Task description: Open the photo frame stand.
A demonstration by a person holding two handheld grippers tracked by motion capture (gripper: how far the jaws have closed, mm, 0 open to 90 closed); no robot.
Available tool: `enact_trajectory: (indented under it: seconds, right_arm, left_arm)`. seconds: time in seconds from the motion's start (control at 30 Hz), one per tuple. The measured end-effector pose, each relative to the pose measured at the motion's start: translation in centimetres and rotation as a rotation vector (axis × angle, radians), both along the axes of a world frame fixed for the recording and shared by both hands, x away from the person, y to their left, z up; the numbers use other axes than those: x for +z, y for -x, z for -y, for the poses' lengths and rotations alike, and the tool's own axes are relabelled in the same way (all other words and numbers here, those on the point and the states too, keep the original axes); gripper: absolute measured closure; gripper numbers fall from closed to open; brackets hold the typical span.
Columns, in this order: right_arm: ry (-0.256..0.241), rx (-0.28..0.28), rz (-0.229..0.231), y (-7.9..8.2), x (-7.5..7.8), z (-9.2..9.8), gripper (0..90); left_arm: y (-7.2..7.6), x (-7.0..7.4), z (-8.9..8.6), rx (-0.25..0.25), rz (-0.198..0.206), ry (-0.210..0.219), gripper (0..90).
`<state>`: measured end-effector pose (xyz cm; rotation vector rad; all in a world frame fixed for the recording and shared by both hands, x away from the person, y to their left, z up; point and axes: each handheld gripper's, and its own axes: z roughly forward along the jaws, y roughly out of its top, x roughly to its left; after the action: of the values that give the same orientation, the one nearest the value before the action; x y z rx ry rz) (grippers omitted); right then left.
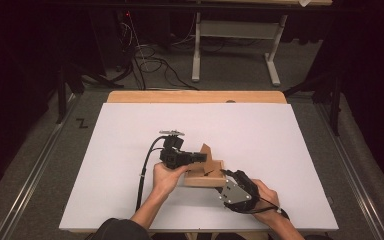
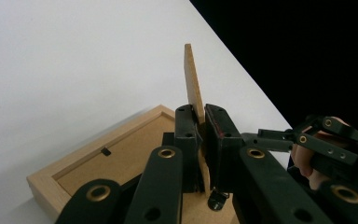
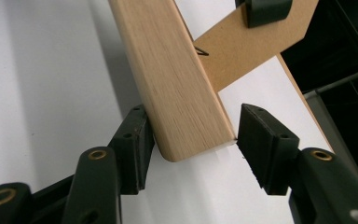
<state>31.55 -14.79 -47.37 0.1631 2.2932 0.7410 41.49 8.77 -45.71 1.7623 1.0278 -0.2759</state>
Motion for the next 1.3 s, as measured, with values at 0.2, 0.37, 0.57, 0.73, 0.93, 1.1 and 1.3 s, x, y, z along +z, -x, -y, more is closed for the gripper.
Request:
enact_trajectory:
  seconds: [0.2, 0.37, 0.57, 0.73, 0.93, 1.1, 1.3]
  right_arm:
    - [-0.004, 0.013, 0.006, 0.1, 0.3, -0.1, 49.2]
    - [-0.004, 0.036, 0.014, 0.2, 0.7, -0.2, 52.3]
    - [-0.035, 0.063, -0.018, 0.2, 1.4, -0.1, 54.9]
    - [-0.064, 0.077, -0.073, -0.2, 2.1, 0.2, 55.7]
    - [-0.081, 0.085, -0.115, -0.8, 2.4, 0.4, 55.9]
    - [-0.093, 0.083, -0.133, -1.2, 2.6, 0.4, 56.3]
    - [-0.103, 0.09, -0.173, -1.8, 3.1, 0.6, 57.0]
  left_arm:
    - [-0.1, -0.1, 0.0, 0.013, -0.002, 0.011, 82.7]
    - [-0.2, -0.1, 0.1, 0.018, 0.0, 0.015, 82.3]
    - [-0.3, -0.2, 0.1, 0.019, -0.008, 0.027, 80.7]
    - [-0.5, -0.2, 0.1, 0.021, -0.012, 0.026, 79.5]
    - [-0.6, 0.1, 0.0, 0.04, 0.02, 0.011, 76.8]
    - [-0.7, 0.0, -0.1, 0.041, 0.017, 0.012, 75.8]
    - [-0.9, 0.0, -0.1, 0.034, 0.02, 0.015, 71.4]
